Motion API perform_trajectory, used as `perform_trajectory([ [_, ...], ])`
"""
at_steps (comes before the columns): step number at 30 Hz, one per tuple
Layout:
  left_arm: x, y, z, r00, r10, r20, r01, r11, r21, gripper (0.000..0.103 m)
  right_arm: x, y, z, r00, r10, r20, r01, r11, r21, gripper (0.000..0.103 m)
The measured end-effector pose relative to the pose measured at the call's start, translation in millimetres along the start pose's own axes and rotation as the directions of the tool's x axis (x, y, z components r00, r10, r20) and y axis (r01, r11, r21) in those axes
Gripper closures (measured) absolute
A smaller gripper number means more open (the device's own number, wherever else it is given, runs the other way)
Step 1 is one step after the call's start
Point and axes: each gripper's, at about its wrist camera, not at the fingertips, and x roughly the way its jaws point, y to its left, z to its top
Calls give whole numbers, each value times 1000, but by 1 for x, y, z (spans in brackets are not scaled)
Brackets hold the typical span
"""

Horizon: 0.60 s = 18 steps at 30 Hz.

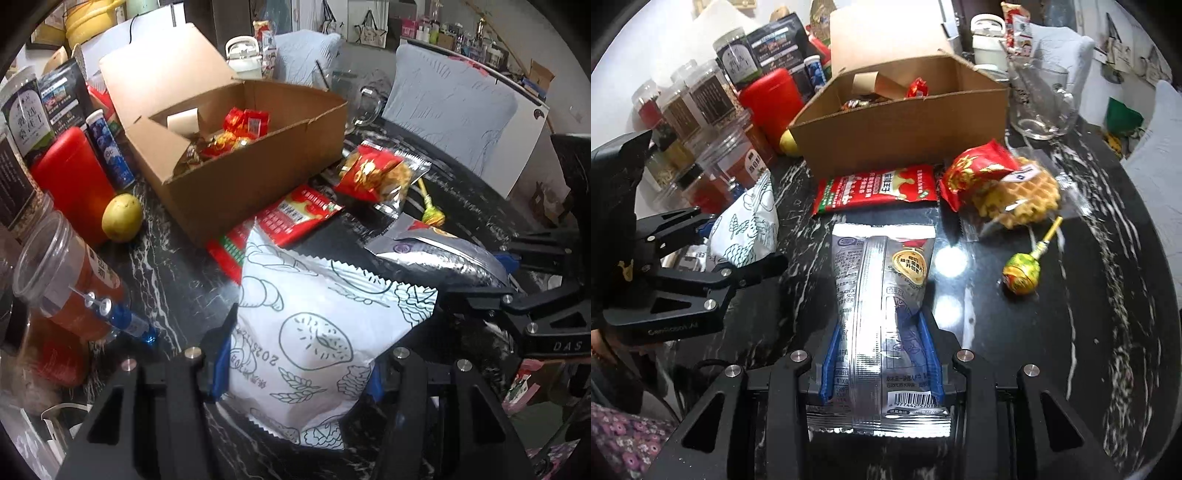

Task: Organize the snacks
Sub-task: 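Lift both bags and carry them over the cardboard box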

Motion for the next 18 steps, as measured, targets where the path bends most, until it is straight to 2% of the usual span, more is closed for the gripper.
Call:
perform_trajectory([
  [10, -27, -18, 11, 997, -25, 75, 26, 1000, -7, 48, -43, 0, -10, 996, 6, 92, -8, 1000, 20, 65],
  [18, -50, -25, 35, 988, -20, 154, 18, 1000, 13, 48, -71, 1, 7, 985, 21, 172, -18, 1000, -16, 65],
])
